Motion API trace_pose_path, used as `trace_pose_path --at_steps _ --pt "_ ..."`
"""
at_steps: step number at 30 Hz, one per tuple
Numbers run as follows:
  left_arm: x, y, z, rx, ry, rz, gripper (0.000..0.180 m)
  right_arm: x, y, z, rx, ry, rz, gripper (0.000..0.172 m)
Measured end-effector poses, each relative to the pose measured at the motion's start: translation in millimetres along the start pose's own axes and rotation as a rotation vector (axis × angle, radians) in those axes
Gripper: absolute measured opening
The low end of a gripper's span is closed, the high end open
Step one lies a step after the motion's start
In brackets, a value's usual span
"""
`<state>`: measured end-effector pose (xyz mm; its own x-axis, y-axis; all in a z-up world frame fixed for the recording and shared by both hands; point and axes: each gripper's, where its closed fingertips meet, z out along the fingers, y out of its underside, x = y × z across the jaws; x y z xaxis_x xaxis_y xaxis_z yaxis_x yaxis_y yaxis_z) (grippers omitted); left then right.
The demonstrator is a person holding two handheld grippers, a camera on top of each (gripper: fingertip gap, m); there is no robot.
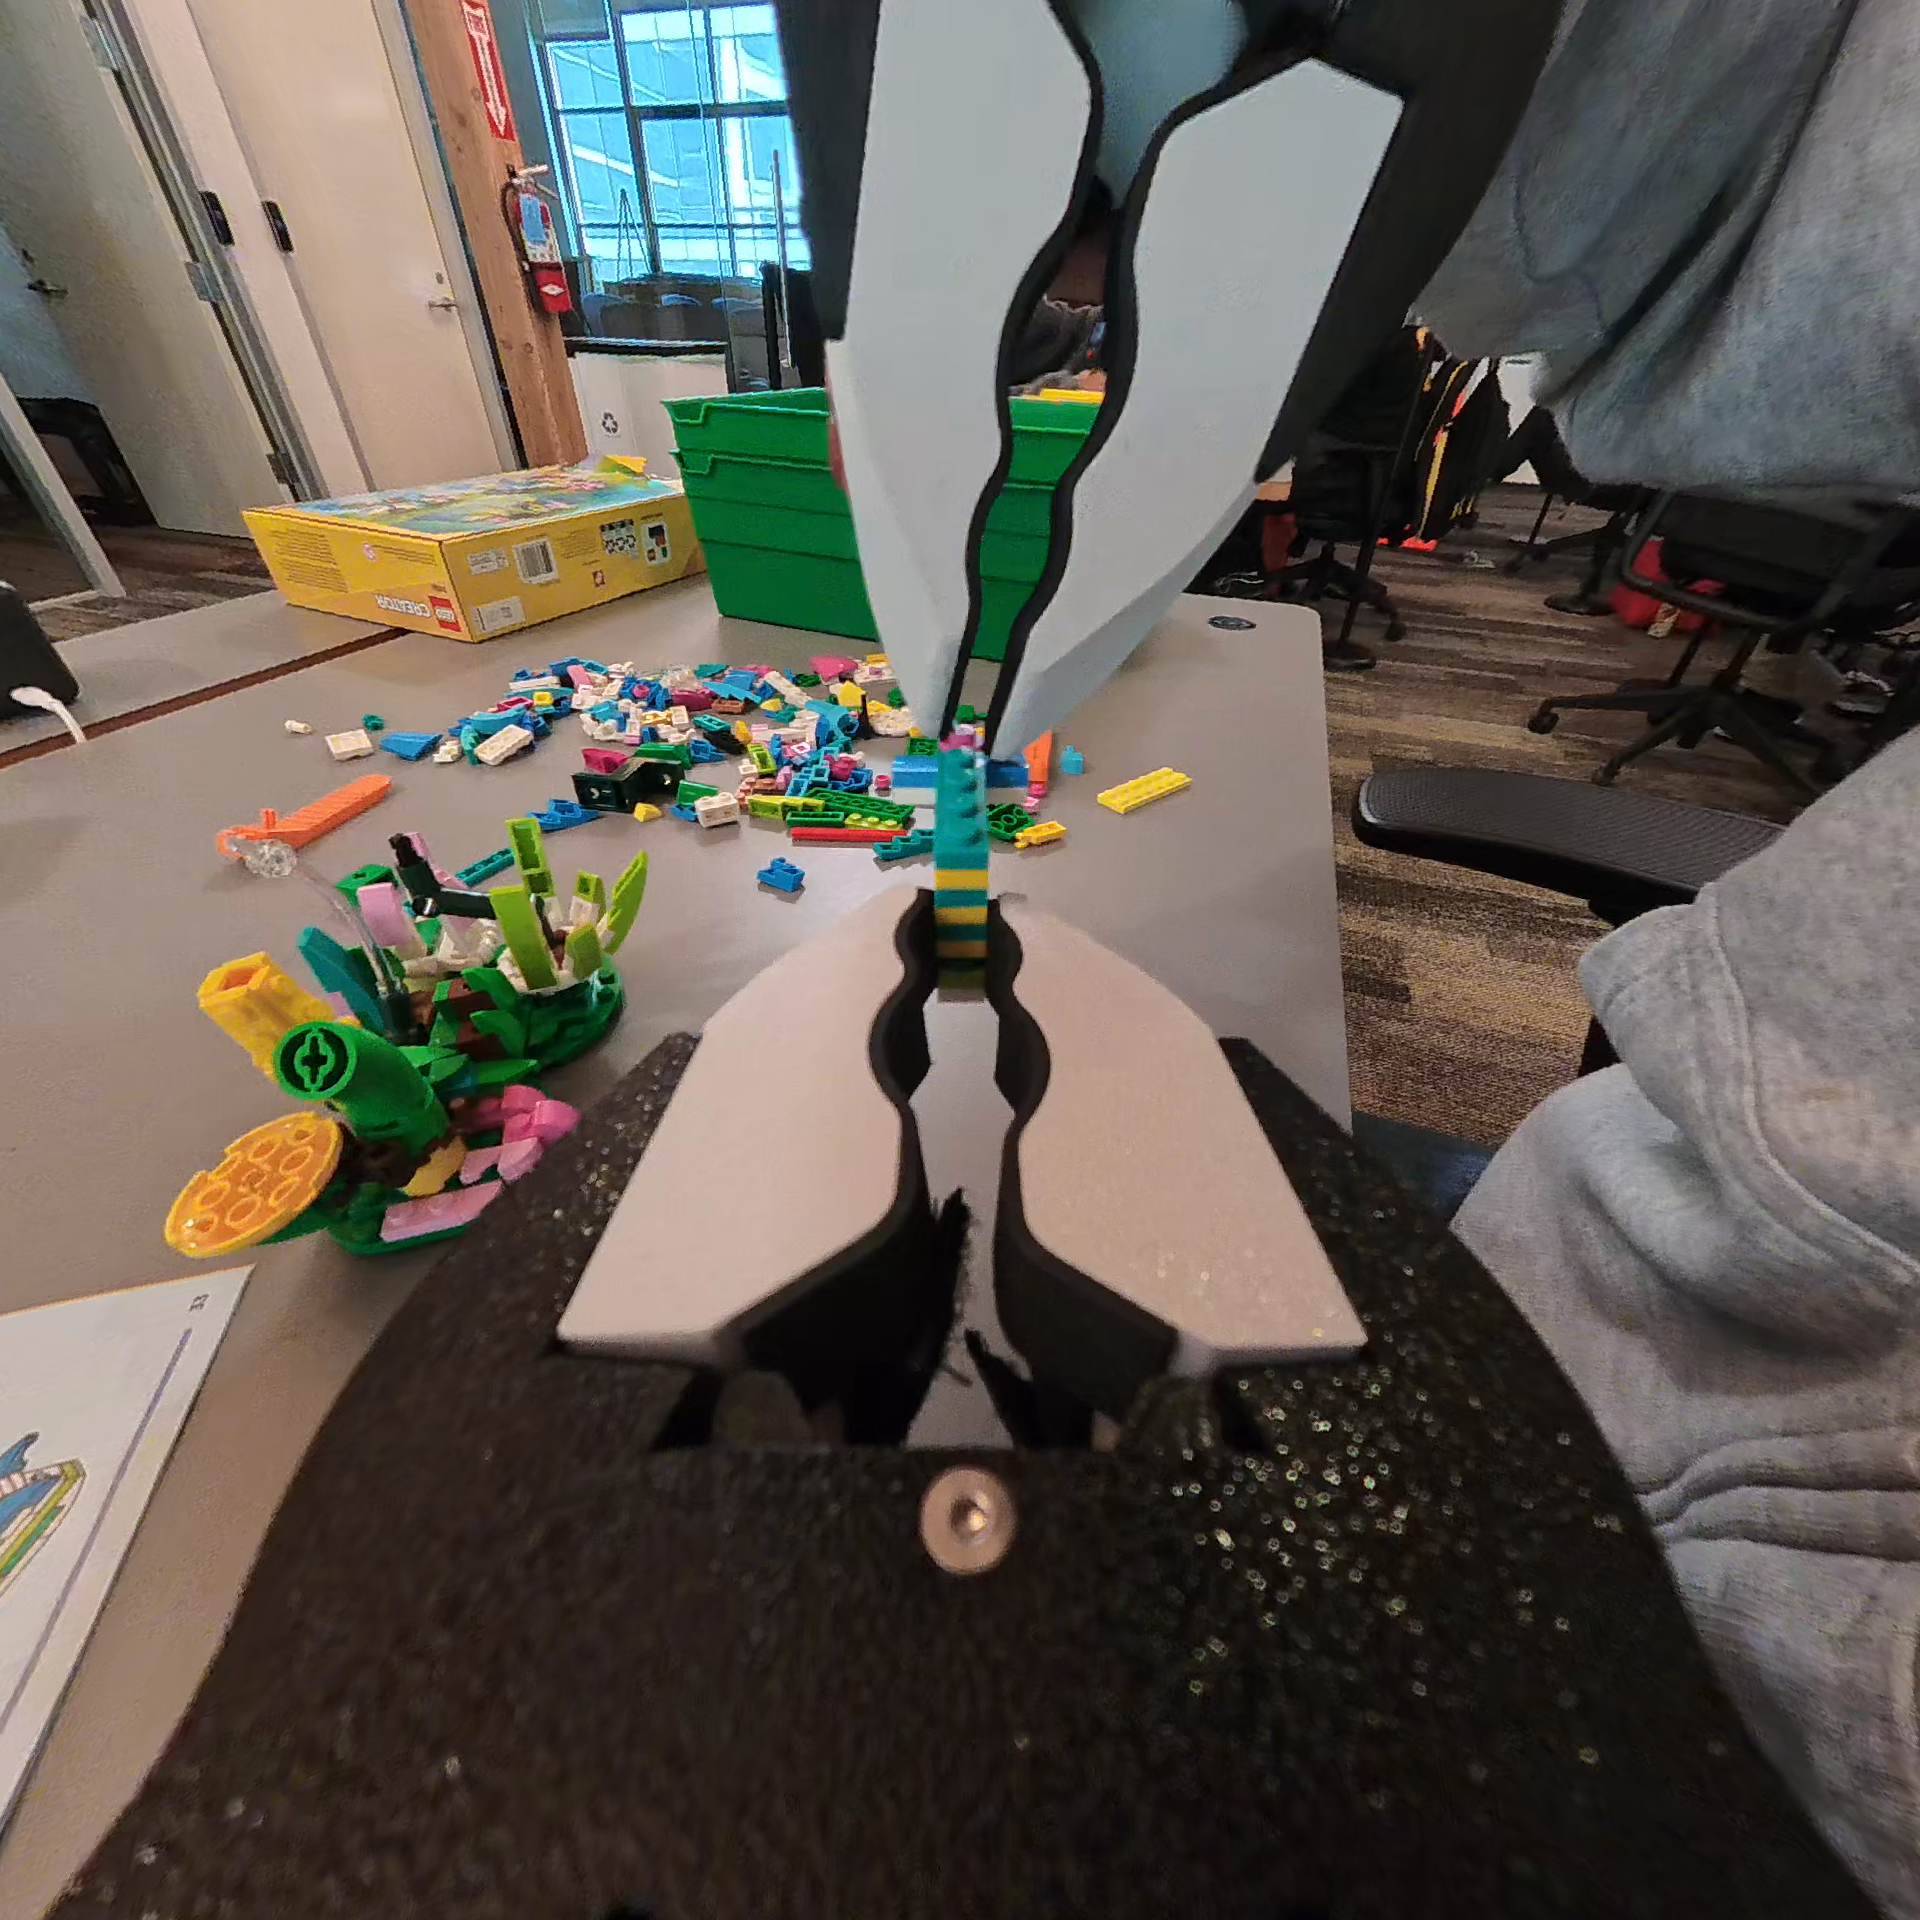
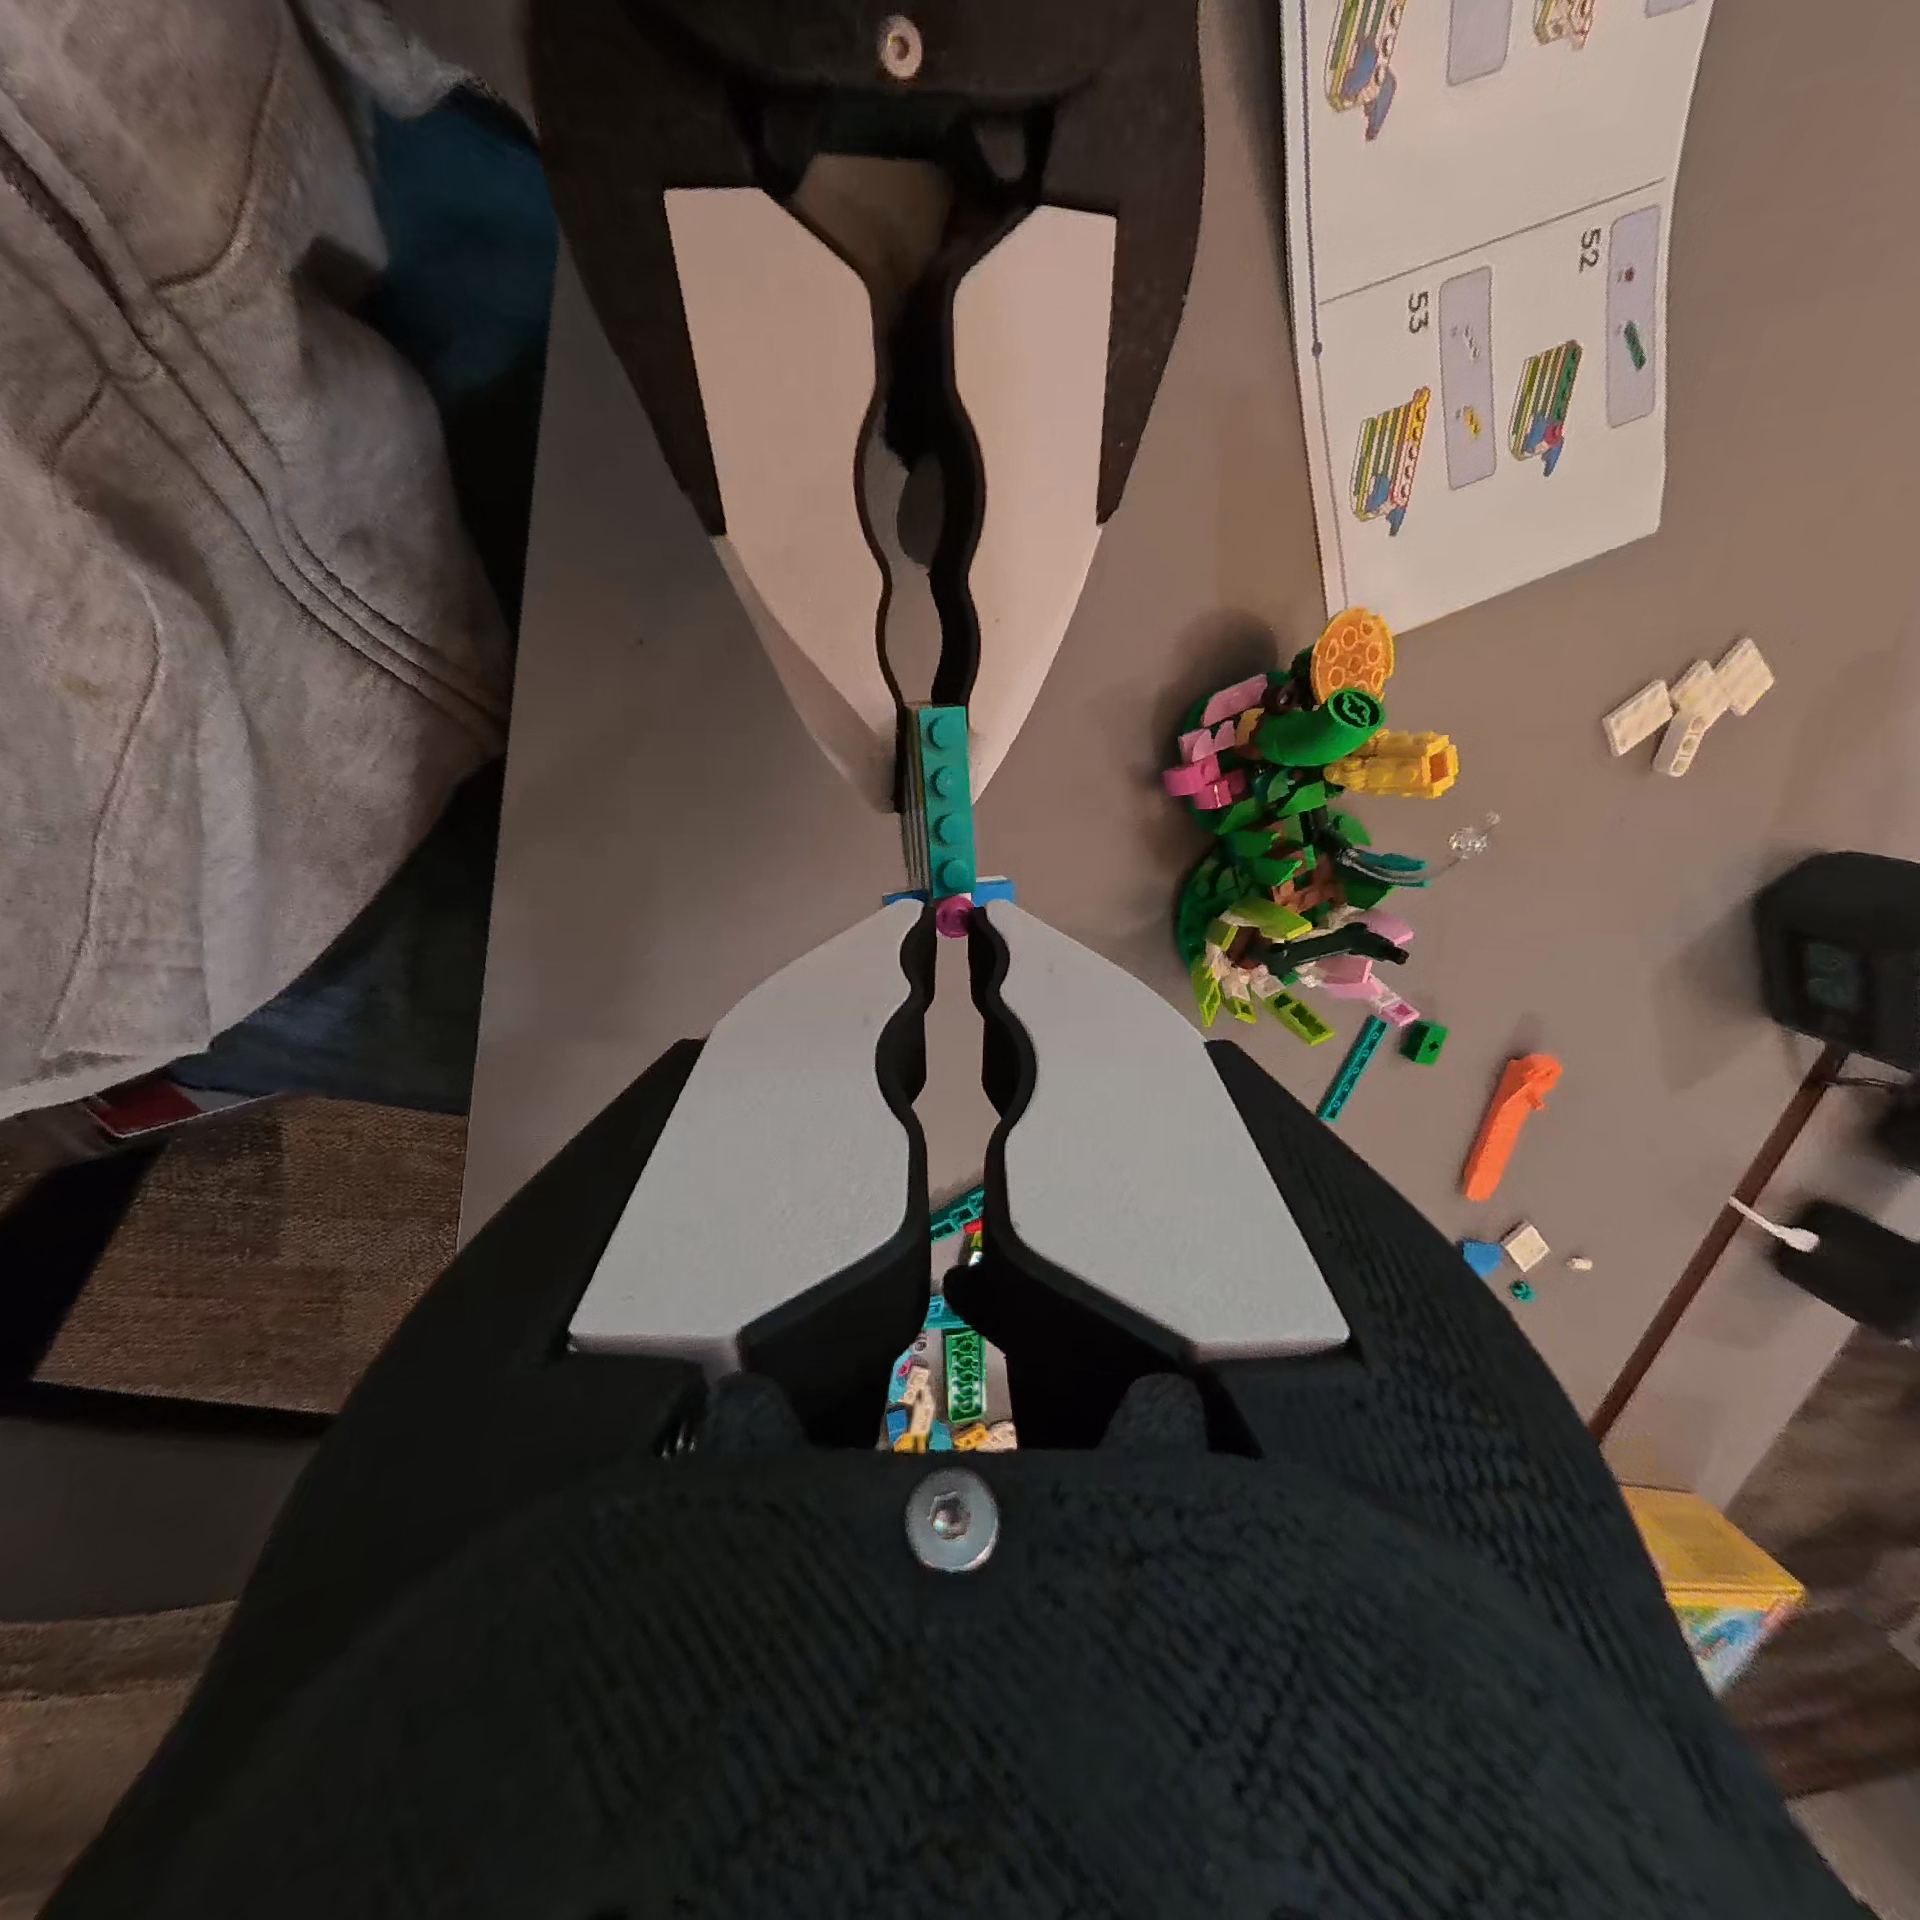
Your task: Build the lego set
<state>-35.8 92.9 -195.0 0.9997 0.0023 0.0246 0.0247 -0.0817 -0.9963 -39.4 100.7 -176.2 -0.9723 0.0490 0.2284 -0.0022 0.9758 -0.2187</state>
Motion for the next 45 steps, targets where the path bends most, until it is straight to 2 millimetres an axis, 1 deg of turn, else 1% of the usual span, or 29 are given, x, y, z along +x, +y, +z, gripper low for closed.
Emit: trace_pose_path --at_steps 1,11,14,16,18,20,21,22,25,27,29,31,34,36,45 --pt "1 0 0 -0.001 0.003 0.002 0.009 -1 0 0 -0.001 0.000 -0.007 0.005" --pt "3 -1 0 0.003 0.019 0.009 0.008 -4 2 -2 0.019 -0.038 0.039 0.007" --pt "1 -1 -1 0.011 0.013 -0.002 0.008 -1 4 -2 0.016 -0.020 0.039 0.012" --pt "-2 -4 -2 0.028 0.007 -0.024 0.008 4 3 -5 0.039 0.018 0.056 0.024" --pt "-7 -8 -7 0.069 0.006 -0.084 0.009 13 -1 -10 0.112 0.128 0.026 0.037" --pt "-12 -14 -13 0.133 0.045 -0.210 0.008 20 -7 -17 0.202 0.299 -0.083 0.049" --pt "-13 -17 -16 0.173 0.086 -0.282 0.008 19 -10 -18 0.243 0.368 -0.136 0.056" --pt "-12 -20 -18 0.204 0.135 -0.351 0.008 17 -14 -19 0.287 0.418 -0.175 0.057" --pt "0 -36 -26 0.310 0.341 -0.541 0.008 4 -30 -21 0.452 0.499 -0.220 0.063" --pt "8 -39 -28 0.318 0.445 -0.607 0.008 -1 -39 -27 0.580 0.520 -0.204 0.062" --pt "16 -42 -29 0.325 0.528 -0.647 0.008 1 -43 -34 0.663 0.543 -0.163 0.062" --pt "22 -42 -29 0.317 0.589 -0.693 0.008 3 -43 -32 0.664 0.550 -0.157 0.060" --pt "25 -42 -29 0.322 0.656 -0.766 0.008 0 -45 -28 0.665 0.567 -0.211 0.054" --pt "27 -42 -29 0.316 0.669 -0.769 0.008 -3 -48 -29 0.685 0.579 -0.236 0.047" --pt "29 -41 -30 0.308 0.693 -0.788 0.008 -8 -47 -25 0.681 0.586 -0.262 0.034"
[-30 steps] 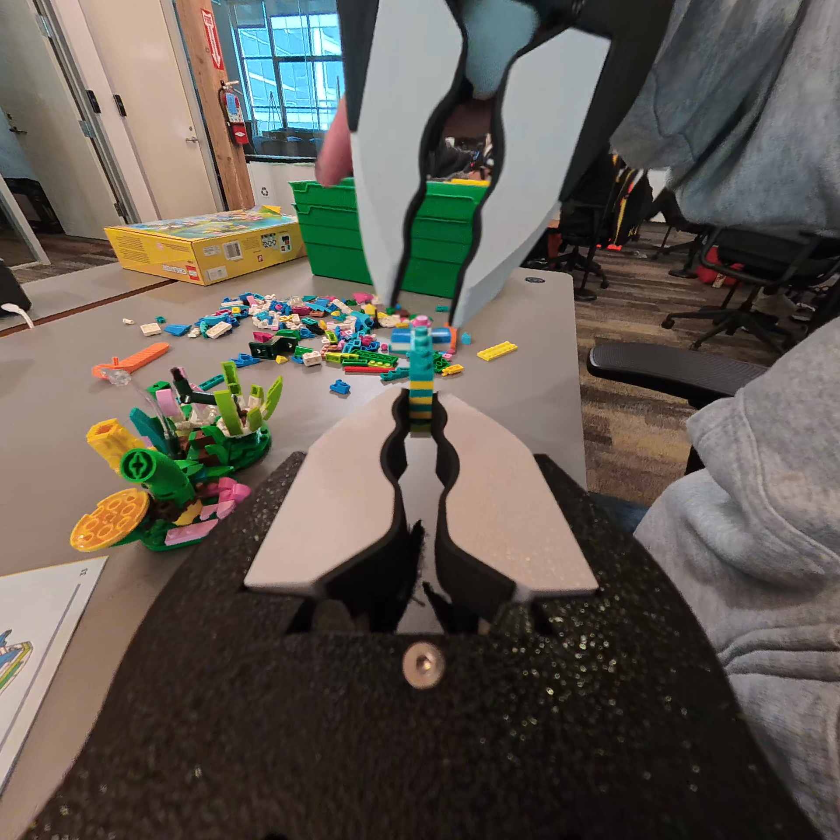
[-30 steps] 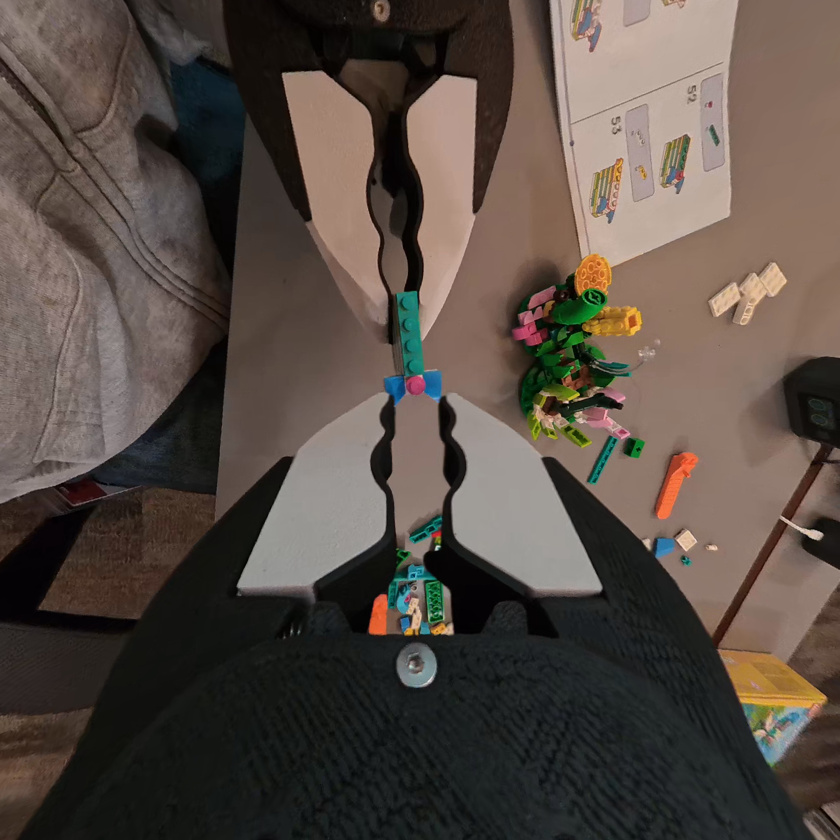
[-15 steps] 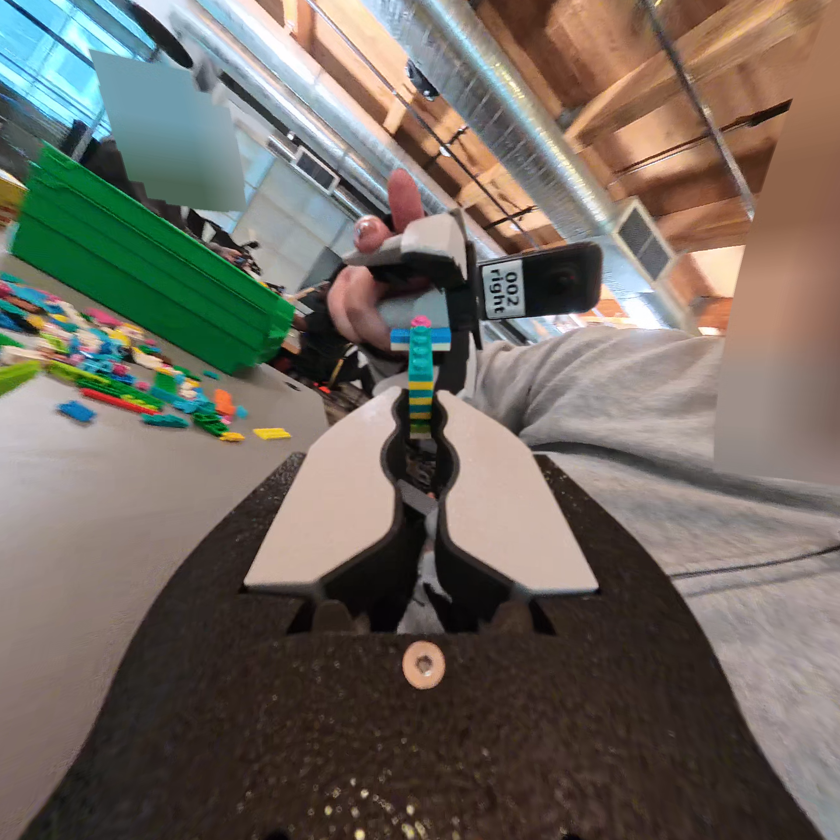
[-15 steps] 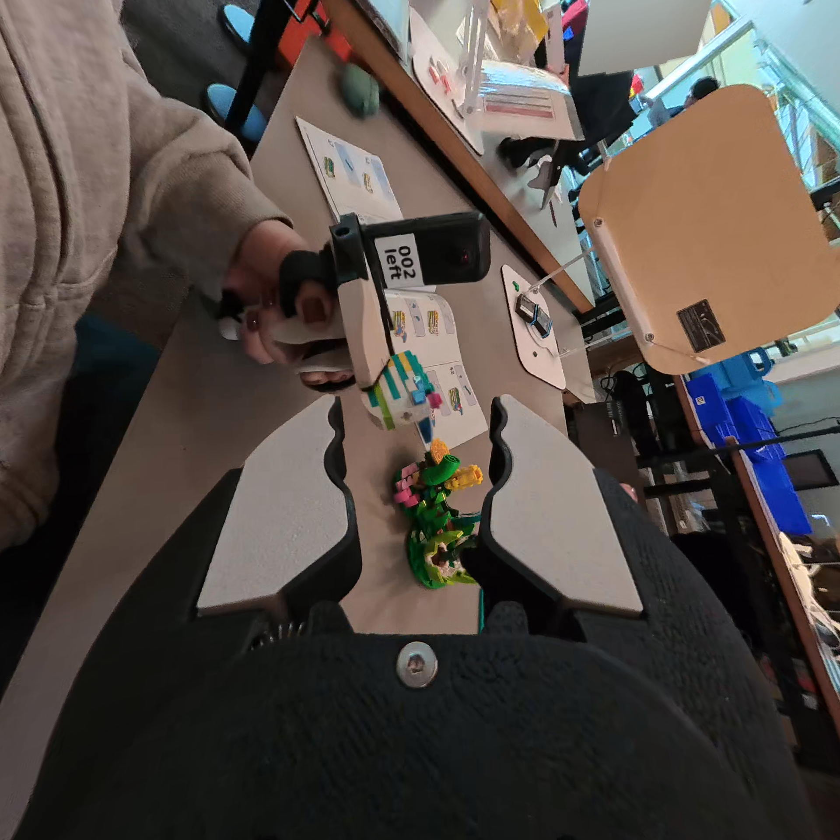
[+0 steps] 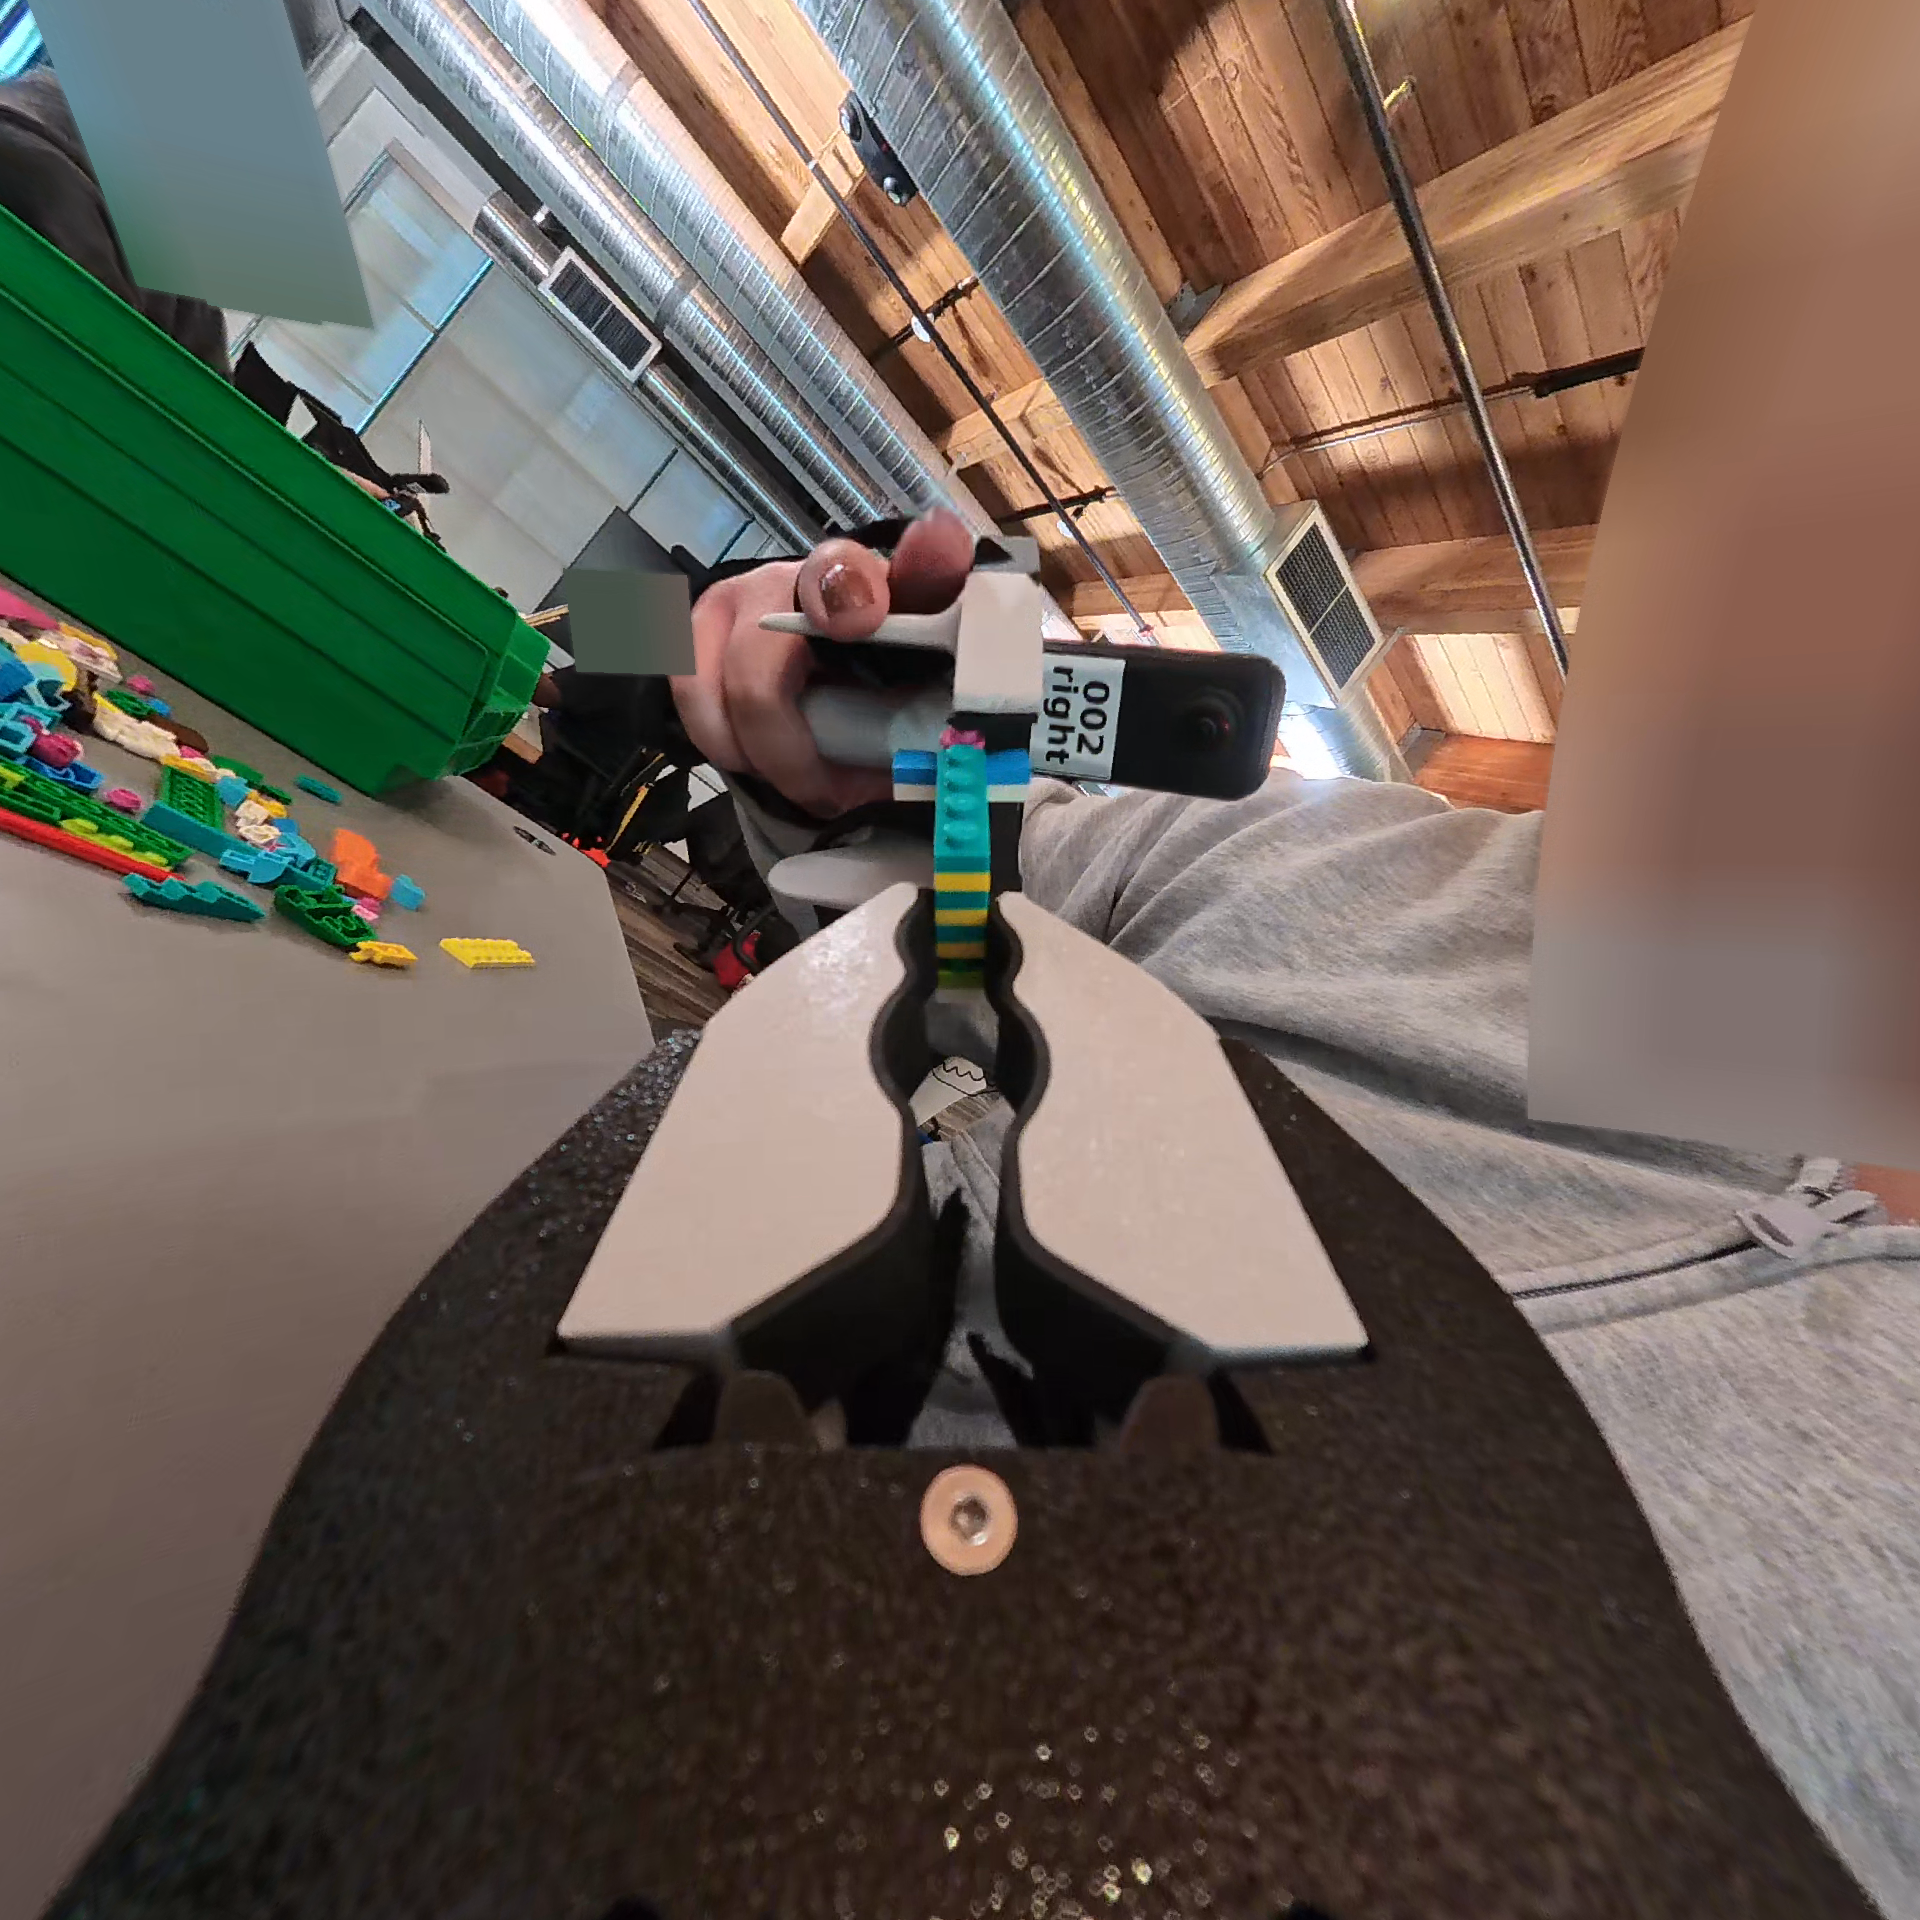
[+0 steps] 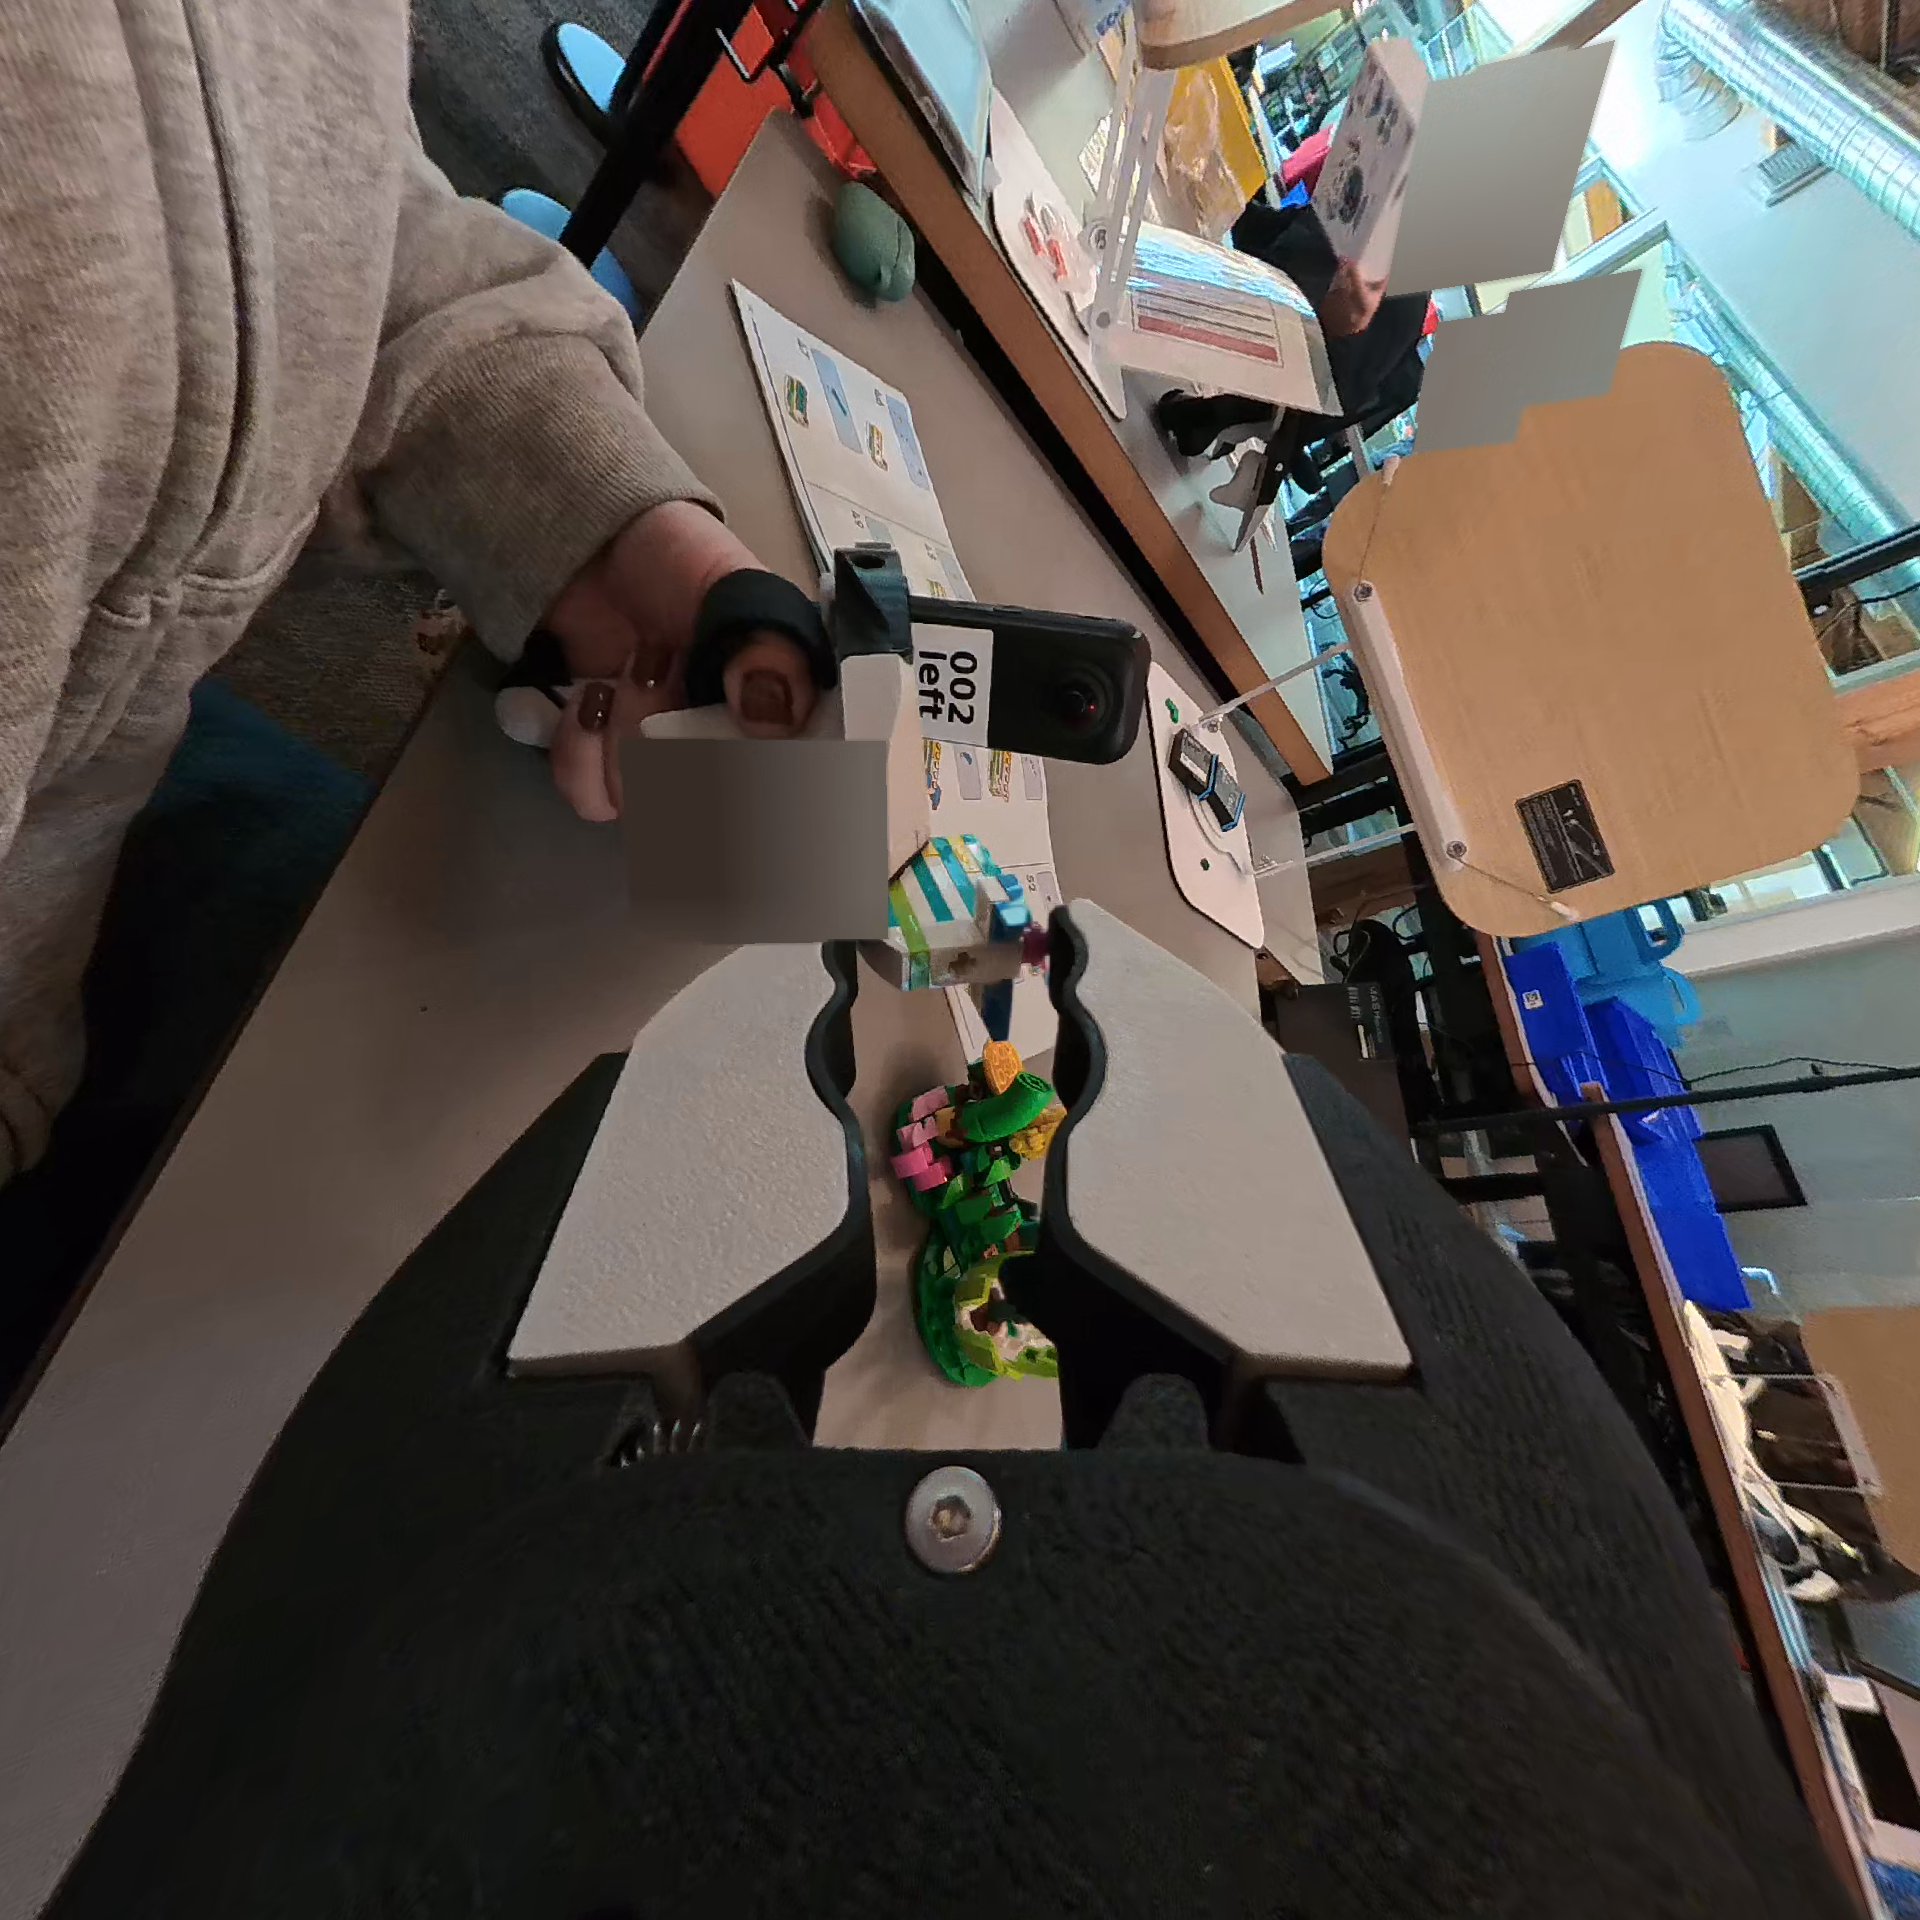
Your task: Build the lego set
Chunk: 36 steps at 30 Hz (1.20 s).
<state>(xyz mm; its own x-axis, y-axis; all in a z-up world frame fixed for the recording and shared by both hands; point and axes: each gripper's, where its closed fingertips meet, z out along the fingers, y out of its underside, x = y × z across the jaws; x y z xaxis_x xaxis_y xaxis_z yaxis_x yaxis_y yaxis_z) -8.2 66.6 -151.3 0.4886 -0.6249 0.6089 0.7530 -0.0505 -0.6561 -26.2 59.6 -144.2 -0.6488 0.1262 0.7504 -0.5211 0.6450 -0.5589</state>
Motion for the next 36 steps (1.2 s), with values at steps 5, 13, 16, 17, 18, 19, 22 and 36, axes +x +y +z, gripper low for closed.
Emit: trace_pose_path --at_steps 5,13,16,17,18,19,22,36 --pt "0 0 0 0.001 -0.002 -0.002 0.008 0 1 0 -0.009 -0.007 0.028 0.033" --pt "-1 0 0 0.003 -0.009 -0.001 0.008 -1 3 0 -0.029 0.012 -0.002 0.032" --pt "-3 1 0 0.000 -0.019 -0.002 0.008 -1 3 0 -0.029 0.016 0.026 0.033" --pt "-4 1 0 -0.004 -0.026 0.000 0.008 -2 4 0 -0.027 0.013 0.057 0.033" --pt "-5 2 1 -0.010 -0.036 0.007 0.008 -2 5 -1 -0.017 0.016 0.078 0.033" --pt "-5 2 1 -0.012 -0.047 0.020 0.008 -4 5 -2 -0.002 0.024 0.084 0.034" --pt "-8 -3 -3 0.007 -0.092 0.077 0.008 -5 10 -9 0.025 0.074 0.137 0.059" --pt "-20 2 1 -0.115 -0.383 0.735 0.008 40 108 -38 0.052 0.848 0.498 0.040"
